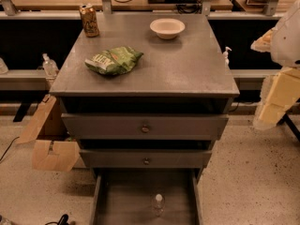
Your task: Pick water bottle from bottom drawer and place on counter
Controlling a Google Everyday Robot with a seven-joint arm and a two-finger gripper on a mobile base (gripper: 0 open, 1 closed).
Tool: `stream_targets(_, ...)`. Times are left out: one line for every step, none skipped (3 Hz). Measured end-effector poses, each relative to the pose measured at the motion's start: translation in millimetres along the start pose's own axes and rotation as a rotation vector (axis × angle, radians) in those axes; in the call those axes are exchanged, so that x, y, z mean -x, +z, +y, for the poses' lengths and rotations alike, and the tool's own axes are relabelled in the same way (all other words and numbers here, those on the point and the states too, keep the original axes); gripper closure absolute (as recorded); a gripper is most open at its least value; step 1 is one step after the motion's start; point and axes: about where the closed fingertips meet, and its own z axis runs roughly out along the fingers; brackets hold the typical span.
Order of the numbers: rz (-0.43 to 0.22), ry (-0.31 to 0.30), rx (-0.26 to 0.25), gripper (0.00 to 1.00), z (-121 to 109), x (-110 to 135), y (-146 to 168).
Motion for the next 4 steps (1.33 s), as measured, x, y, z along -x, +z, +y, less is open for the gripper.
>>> stream_targets(-0.007, 0.001, 0.002, 0.00, -0.3, 0.0, 3.8)
stream_targets(-0.091, 0.019, 0.035, 0.00, -4.2, -0.6, 50.5)
stream_targets(-0.291, 0.047, 0.110, 0.00, 31.5, -17.7, 138.7)
stream_targets(-0.524, 0.135, 0.121, 0.00, 55.5, -29.9, 211.1)
